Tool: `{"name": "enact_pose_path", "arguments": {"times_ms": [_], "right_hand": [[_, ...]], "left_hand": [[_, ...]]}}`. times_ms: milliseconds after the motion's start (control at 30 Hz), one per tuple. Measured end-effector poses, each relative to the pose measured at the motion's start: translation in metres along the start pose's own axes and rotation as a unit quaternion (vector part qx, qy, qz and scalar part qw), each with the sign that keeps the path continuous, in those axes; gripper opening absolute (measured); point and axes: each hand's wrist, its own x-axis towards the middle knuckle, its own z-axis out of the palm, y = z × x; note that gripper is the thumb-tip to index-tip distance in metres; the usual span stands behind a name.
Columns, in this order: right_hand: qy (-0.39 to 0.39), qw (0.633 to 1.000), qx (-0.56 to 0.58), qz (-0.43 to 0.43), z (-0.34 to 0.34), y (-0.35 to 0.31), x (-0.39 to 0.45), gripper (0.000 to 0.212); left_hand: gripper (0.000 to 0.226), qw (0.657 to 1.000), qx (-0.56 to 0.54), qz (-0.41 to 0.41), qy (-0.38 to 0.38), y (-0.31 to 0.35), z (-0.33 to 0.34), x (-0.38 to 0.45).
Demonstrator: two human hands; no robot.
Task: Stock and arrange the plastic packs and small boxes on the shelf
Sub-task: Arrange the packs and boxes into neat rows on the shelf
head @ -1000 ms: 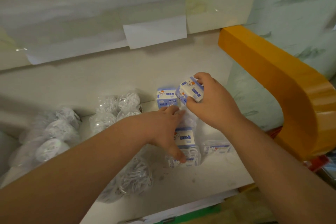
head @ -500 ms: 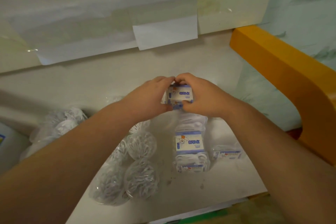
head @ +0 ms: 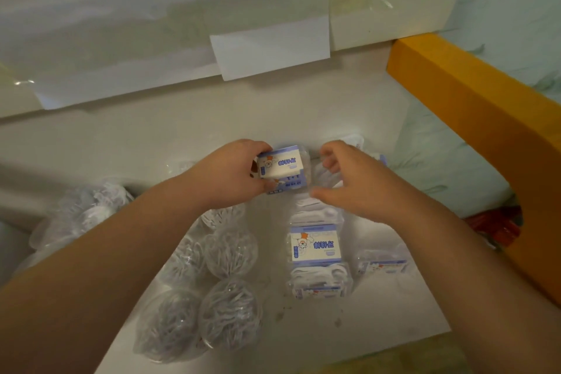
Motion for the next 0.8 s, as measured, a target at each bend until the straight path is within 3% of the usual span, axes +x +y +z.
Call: {"name": "enact_pose_path", "arguments": {"times_ms": [133, 400, 600, 800], "right_hand": [[-0.073, 0.995, -0.069, -0.024, 0.001, 0.003, -0.015, 0.045], [-0.167, 0.974, -0.147, -0.033, -0.008, 0.000, -0.019, 0.067], [-0.108, 0.984, -0.135, -0.052, -0.001, -0.003, -0.021, 0.047], [-0.033, 0.993, -0.115, -0.014, -0.007, -0.004, -0.034, 0.058]], "left_hand": [[0.044, 1.000, -0.012, 0.013, -0.010, -0.001, -0.004, 0.000], [0.041, 1.000, -0.009, 0.024, -0.006, -0.005, -0.010, -0.005], [0.039, 1.000, 0.014, 0.025, 0.003, -0.007, -0.010, -0.009], [0.038, 0.999, 0.016, 0.015, 0.029, -0.005, -0.016, -0.014]]}}
